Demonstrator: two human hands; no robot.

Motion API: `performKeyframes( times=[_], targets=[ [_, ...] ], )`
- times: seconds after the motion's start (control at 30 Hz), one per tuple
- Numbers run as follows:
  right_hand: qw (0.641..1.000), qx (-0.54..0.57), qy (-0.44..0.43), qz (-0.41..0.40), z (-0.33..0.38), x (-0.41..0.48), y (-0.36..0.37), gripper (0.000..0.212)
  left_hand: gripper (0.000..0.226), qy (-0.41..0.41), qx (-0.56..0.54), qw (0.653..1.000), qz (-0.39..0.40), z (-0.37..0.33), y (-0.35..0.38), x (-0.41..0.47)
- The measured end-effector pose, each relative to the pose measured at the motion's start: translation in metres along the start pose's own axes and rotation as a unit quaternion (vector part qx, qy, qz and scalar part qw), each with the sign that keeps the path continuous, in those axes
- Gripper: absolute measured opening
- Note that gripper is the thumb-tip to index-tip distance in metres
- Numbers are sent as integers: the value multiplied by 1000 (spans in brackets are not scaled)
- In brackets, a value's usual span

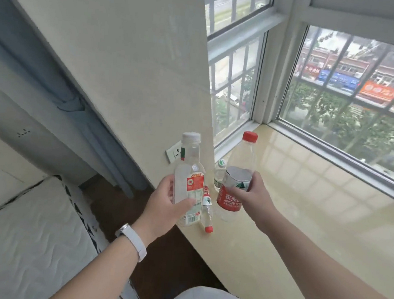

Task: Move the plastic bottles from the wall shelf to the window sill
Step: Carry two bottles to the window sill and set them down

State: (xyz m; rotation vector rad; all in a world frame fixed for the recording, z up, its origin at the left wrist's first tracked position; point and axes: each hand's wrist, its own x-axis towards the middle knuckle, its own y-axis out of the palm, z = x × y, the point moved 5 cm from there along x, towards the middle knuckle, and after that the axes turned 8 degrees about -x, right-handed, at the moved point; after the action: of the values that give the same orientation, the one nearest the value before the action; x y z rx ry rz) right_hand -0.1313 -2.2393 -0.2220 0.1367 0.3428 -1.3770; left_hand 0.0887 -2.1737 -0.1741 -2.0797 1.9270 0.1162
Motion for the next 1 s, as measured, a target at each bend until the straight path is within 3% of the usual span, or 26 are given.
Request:
performKeyframes(
  times=[0.13,0.4,0.7,1.0],
  targets=[
    [998,11,22,-58,-7,5,-26,53,41,-5,7,1000,18,-1,11,36],
    [978,10,69,-198,-28,-12,-62,46,44,0,35,983,178,-3,70,98],
    [932,-9,111,-344,-32,-44,-70,46,54,7,66,950,305,19,115,150],
    [896,-38,175,-406,-96,-40,-55,51,61,15,95,947,306,97,147,168]
  ],
)
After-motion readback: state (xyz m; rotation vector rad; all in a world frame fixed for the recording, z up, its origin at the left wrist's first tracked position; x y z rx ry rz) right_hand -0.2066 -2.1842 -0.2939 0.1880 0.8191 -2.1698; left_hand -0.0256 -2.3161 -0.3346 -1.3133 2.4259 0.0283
